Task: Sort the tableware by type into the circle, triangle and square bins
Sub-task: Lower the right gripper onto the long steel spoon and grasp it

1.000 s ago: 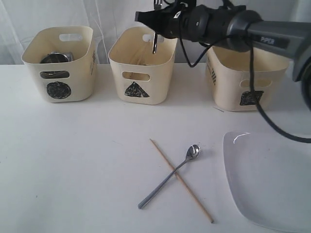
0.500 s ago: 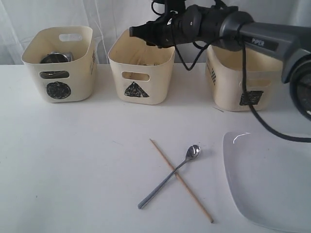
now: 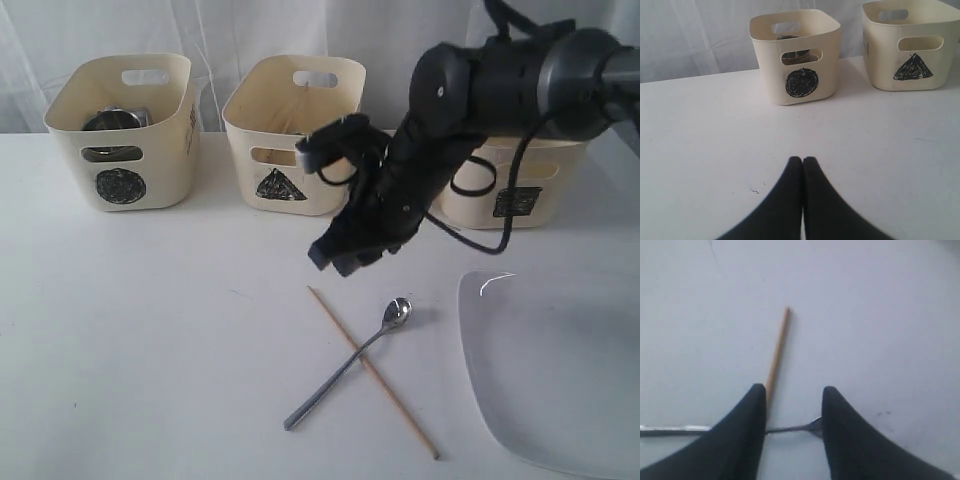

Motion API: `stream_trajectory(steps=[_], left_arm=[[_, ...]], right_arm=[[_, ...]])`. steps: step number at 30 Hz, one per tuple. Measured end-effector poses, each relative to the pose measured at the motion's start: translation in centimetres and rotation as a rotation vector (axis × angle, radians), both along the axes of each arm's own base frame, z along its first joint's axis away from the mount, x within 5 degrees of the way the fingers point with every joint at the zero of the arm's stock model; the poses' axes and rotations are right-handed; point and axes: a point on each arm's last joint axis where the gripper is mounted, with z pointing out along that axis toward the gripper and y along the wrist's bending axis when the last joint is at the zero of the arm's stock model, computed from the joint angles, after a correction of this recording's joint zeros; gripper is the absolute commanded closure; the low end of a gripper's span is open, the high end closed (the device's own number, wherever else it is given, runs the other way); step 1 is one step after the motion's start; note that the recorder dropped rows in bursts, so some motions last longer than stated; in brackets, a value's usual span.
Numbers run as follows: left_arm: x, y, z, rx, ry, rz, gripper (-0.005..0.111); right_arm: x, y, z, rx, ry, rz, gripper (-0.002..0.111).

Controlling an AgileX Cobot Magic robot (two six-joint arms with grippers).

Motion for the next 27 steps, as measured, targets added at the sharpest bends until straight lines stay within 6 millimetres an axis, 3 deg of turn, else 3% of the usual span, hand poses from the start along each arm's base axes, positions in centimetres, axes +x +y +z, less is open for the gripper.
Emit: stream_trajectory(steps=[4, 9, 17, 18, 21, 24, 27], left_arm=[[0.0, 0.0, 0.0, 0.000, 0.000, 0.000, 0.107], [0.0, 0.0, 0.0, 0.000, 0.000, 0.000, 0.107], [0.0, 0.0, 0.0, 0.000, 0.000, 0.000, 0.107], [0.0, 0.0, 0.0, 0.000, 0.000, 0.000, 0.107], [0.0, 0.0, 0.0, 0.000, 0.000, 0.000, 0.107], [0.0, 0.0, 0.0, 0.000, 0.000, 0.000, 0.107], [0.0, 0.0, 0.0, 0.000, 0.000, 0.000, 0.107]], right_arm=[[-1.0, 0.3, -2.1, -0.060, 0.047, 0.028, 0.073], [-2.4, 1.1, -2.6, -0.106, 0.100, 0.074, 0.071], [-5.0, 2.8, -1.9, -0.230, 0.136, 0.337, 0.068], [-5.5, 2.9, -2.0, -0.262, 0.138, 0.432, 0.067], [-5.6, 3.2, -2.1, -0.291, 0.102, 0.595, 0.057], [-5.5, 3.5, -2.0, -0.307, 0.029, 0.763, 0.057], [-5.5, 3.8, -2.0, -0.303, 0.000, 0.823, 0.057]])
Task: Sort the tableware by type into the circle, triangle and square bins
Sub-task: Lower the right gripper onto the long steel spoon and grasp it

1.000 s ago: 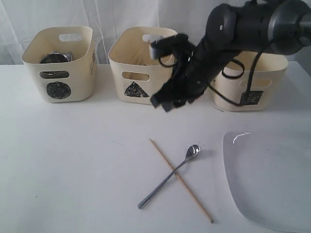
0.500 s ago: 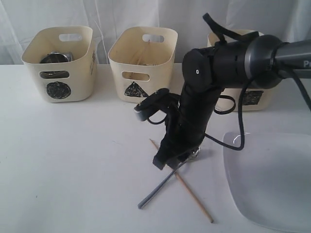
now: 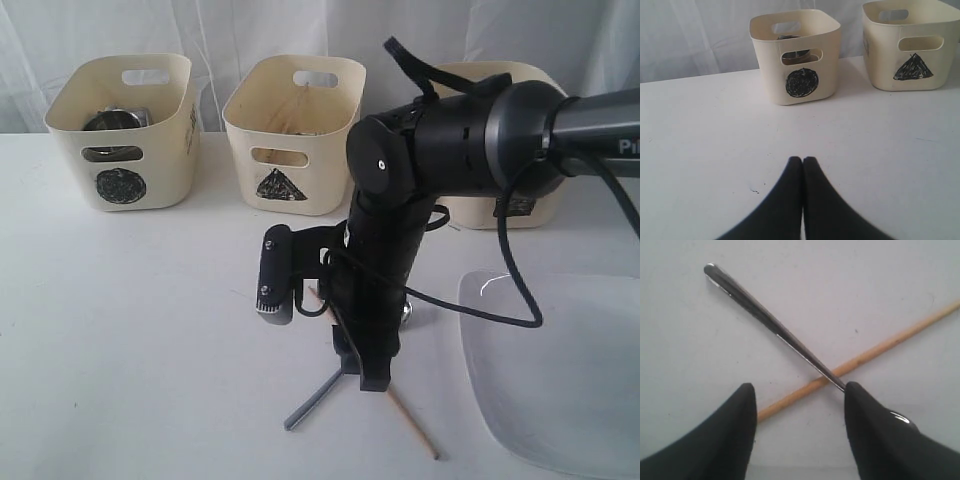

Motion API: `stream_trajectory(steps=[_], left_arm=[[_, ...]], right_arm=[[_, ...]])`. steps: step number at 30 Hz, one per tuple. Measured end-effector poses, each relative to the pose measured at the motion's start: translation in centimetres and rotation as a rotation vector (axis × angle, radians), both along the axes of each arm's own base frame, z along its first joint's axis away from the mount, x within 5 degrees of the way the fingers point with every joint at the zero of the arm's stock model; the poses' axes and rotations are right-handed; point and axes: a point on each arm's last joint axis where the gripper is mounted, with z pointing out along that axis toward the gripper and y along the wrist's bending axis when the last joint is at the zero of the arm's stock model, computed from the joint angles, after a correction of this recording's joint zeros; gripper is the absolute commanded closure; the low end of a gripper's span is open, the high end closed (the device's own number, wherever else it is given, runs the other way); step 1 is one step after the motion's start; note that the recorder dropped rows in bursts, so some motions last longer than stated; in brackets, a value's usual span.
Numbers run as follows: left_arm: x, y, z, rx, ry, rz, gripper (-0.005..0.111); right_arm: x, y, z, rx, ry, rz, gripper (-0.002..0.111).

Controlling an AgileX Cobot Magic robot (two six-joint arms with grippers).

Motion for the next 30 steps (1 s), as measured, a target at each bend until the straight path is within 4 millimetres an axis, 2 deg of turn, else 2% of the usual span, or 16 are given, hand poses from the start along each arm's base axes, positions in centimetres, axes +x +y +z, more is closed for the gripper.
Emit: stream_trajectory(steps=[3, 6, 9, 16, 25, 30], left_arm=[[0.0, 0.0, 0.0, 0.000, 0.000, 0.000, 0.107], [0.0, 0.0, 0.0, 0.000, 0.000, 0.000, 0.107], [0.0, 0.0, 0.0, 0.000, 0.000, 0.000, 0.107], [0.0, 0.0, 0.0, 0.000, 0.000, 0.000, 0.107], [0.0, 0.0, 0.0, 0.000, 0.000, 0.000, 0.107], [0.0, 0.0, 0.0, 0.000, 0.000, 0.000, 0.107]], right_arm=[[-0.1, 0.1, -0.3, -0.013, 0.005, 0.078, 0.057], [-0.4, 0.4, -1.7, -0.052, 0.050, 0.223, 0.057], [-0.4, 0.8, -2.6, -0.067, 0.072, 0.270, 0.057], [0.0, 1.4, -4.4, -0.081, 0.045, 0.307, 0.058], [1.0, 1.7, -4.6, -0.080, -0.062, 0.337, 0.058], [0.9, 1.8, -5.3, -0.090, -0.039, 0.330, 0.058]])
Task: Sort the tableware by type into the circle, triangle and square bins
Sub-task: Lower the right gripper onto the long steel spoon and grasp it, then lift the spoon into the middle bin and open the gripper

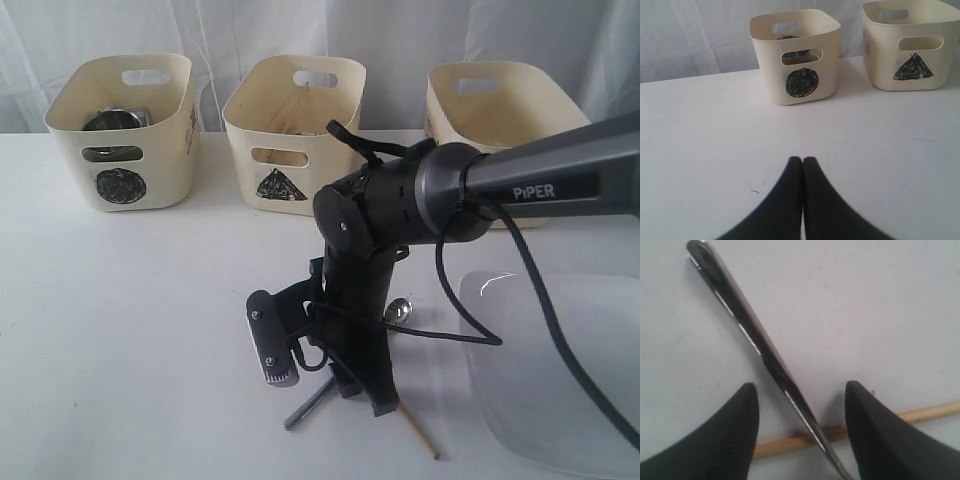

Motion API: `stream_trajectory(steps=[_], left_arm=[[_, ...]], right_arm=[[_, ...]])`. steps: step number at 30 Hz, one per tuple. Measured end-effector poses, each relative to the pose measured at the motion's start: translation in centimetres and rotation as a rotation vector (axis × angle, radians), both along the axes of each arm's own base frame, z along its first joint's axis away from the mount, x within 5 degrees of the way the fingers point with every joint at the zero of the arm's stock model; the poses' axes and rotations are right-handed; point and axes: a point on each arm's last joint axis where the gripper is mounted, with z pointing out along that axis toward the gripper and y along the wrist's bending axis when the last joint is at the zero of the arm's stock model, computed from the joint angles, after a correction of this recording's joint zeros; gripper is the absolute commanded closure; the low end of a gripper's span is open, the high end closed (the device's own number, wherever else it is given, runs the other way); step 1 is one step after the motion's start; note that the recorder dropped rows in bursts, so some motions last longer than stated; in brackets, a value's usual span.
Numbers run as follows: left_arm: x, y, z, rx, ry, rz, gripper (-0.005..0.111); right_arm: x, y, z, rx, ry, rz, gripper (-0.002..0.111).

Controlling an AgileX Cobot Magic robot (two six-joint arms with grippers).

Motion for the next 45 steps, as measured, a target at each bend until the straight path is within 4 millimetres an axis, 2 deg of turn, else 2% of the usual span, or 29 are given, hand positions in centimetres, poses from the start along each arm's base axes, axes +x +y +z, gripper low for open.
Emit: stream_trajectory(steps=[8, 10, 13, 16, 18, 27, 30, 37, 41, 45], left_arm=[[0.0, 0.0, 0.0, 0.000, 0.000, 0.000, 0.107], [0.0, 0.0, 0.0, 0.000, 0.000, 0.000, 0.107], [0.0, 0.0, 0.0, 0.000, 0.000, 0.000, 0.107], [0.0, 0.0, 0.0, 0.000, 0.000, 0.000, 0.107], [0.0, 0.0, 0.0, 0.000, 0.000, 0.000, 0.107], [0.0, 0.0, 0.0, 0.000, 0.000, 0.000, 0.107], [0.0, 0.0, 0.0, 0.000, 0.000, 0.000, 0.107], [0.0, 0.0, 0.0, 0.000, 0.000, 0.000, 0.107], [0.0, 0.0, 0.0, 0.000, 0.000, 0.000, 0.107], [0.0, 0.0, 0.0, 0.000, 0.000, 0.000, 0.107]], right_arm=[[-0.1, -0.1, -0.5, -0.021, 0.040, -0.053, 0.059], [-0.1, 0.0, -0.6, -0.026, 0.051, -0.057, 0.063], [-0.3, 0.0, -0.8, -0.036, 0.076, -0.061, 0.079], [-0.6, 0.2, -0.9, -0.036, 0.097, -0.073, 0.100], [-0.7, 0.3, -0.9, -0.027, 0.108, -0.087, 0.108], [-0.6, 1.3, 0.1, 0.113, 0.077, -0.302, 0.108], [-0.8, 1.6, 2.0, 0.189, 0.046, -0.375, 0.108], [-0.9, 1.6, 9.9, 0.538, -0.078, -0.592, 0.108], [0.2, -0.6, 13.4, 0.742, -0.117, -0.824, 0.108], [1.6, -3.4, 14.6, 0.855, -0.152, -1.041, 0.108]])
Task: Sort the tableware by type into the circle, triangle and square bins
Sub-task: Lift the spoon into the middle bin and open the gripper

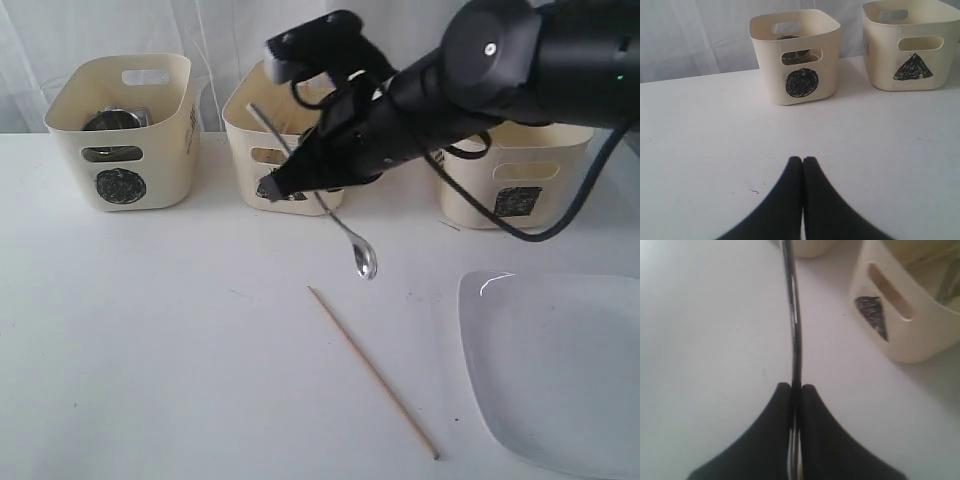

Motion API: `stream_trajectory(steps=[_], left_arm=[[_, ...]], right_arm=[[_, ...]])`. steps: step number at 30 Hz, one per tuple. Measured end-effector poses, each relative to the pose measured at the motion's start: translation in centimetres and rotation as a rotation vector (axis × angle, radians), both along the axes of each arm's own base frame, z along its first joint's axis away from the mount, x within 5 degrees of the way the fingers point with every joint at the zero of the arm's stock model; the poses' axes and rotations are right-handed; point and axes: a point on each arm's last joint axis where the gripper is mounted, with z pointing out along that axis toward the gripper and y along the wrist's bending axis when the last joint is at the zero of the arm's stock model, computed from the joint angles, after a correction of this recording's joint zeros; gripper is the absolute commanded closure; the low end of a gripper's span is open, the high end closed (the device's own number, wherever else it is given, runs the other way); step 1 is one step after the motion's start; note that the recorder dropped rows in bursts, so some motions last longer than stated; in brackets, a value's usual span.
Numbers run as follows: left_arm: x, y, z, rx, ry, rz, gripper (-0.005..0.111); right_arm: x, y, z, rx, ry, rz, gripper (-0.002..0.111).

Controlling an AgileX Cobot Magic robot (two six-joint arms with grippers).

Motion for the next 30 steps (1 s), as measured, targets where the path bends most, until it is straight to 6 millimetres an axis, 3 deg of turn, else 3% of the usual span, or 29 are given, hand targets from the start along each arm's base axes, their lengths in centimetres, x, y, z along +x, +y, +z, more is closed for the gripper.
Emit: stream_trajectory(steps=[6, 15, 24, 30], left_arm=[[0.0, 0.0, 0.0, 0.000, 0.000, 0.000, 0.107], [0.0, 0.0, 0.0, 0.000, 0.000, 0.000, 0.107], [0.0, 0.0, 0.0, 0.000, 0.000, 0.000, 0.107], [0.0, 0.0, 0.0, 0.000, 0.000, 0.000, 0.107]], right_arm=[[2.0, -4.0, -0.3, 0.199, -0.025, -0.306, 0.108], [6.7, -7.8, 0.4, 0.504, -0.124, -0.677, 0.108], [13.8, -6.6, -0.3, 0.579, -0.181, -0.701, 0.108], [17.0, -5.9, -0.2, 0.631, -0.222, -0.694, 0.108]])
